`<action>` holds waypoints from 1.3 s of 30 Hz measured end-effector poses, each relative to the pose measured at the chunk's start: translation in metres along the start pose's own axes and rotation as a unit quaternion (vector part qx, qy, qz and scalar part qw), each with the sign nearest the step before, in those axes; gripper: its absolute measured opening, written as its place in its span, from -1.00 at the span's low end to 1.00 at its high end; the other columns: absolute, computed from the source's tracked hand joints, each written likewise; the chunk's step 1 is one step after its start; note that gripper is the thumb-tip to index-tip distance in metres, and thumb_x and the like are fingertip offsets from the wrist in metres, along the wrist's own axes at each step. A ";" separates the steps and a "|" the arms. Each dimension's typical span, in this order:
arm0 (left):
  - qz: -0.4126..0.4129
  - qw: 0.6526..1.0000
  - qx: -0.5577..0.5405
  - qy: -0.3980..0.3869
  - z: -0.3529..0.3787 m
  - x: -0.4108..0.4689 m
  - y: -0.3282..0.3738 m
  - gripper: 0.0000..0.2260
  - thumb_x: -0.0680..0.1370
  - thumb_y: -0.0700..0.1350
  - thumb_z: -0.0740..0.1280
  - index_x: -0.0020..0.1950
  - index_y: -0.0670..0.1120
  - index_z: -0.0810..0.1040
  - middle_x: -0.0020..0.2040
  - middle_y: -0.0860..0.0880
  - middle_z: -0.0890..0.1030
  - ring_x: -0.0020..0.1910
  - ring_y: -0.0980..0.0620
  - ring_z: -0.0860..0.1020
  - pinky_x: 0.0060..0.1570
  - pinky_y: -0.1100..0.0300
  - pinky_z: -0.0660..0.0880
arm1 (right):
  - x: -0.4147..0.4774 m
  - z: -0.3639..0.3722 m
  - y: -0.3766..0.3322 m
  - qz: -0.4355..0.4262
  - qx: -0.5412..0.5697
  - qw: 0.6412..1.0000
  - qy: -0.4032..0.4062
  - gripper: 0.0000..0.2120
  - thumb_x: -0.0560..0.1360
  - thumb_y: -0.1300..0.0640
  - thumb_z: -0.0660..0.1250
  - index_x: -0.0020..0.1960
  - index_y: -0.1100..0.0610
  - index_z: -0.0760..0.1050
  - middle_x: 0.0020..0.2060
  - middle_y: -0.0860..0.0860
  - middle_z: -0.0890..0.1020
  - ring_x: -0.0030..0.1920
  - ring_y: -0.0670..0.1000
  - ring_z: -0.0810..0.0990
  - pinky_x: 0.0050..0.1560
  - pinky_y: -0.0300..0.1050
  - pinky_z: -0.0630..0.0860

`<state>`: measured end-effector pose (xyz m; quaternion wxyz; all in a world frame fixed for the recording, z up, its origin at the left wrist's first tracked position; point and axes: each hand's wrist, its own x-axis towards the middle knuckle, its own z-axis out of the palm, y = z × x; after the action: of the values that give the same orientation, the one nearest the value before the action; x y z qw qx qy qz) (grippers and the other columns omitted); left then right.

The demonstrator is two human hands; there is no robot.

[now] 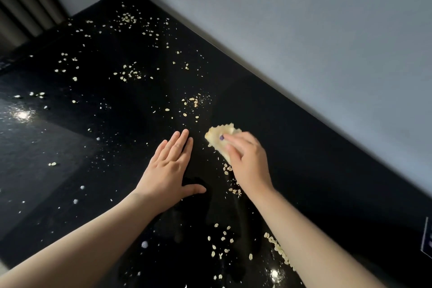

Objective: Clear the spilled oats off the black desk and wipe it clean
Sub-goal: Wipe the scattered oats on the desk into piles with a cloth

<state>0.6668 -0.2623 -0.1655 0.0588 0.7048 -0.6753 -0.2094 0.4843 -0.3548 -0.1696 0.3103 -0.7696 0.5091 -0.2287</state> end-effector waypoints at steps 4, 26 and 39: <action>-0.008 1.000 0.004 -0.022 -0.007 -0.002 0.005 0.00 0.39 0.43 0.21 0.56 -0.09 -0.20 0.53 0.01 -0.35 0.48 0.06 -0.38 0.43 0.17 -0.37 | -0.037 -0.008 -0.007 0.037 0.025 0.998 -0.044 -0.75 0.54 0.24 0.30 0.18 0.09 0.62 0.02 -0.12 0.58 0.09 -0.10 0.54 0.07 -0.18 0.53; -0.096 0.995 -0.023 -0.031 -0.080 -0.119 -0.028 -0.41 0.53 0.11 0.30 0.50 -0.06 0.26 0.47 0.02 0.31 0.41 0.02 0.32 0.36 0.20 0.26 | -0.102 -0.060 -0.087 0.206 0.159 0.963 0.066 -0.82 0.53 0.12 0.34 0.07 -0.02 0.66 -0.03 -0.14 0.61 0.01 -0.21 0.56 -0.08 -0.44 0.43; -0.030 0.996 -0.059 -0.056 -0.153 -0.132 -0.147 -0.42 0.54 0.11 0.30 0.49 -0.07 0.26 0.44 0.01 0.35 0.35 0.03 0.39 0.25 0.24 0.36 | -0.098 0.018 -0.190 0.264 0.124 0.941 0.174 -0.86 0.52 0.09 0.36 0.03 0.00 0.67 -0.06 -0.16 0.62 -0.03 -0.24 0.54 -0.09 -0.44 0.38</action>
<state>0.8602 -0.1516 -0.0523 0.0566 0.7071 -0.6427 -0.2895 0.5816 -0.2042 -0.0506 0.3593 -0.5110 0.7075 -0.3304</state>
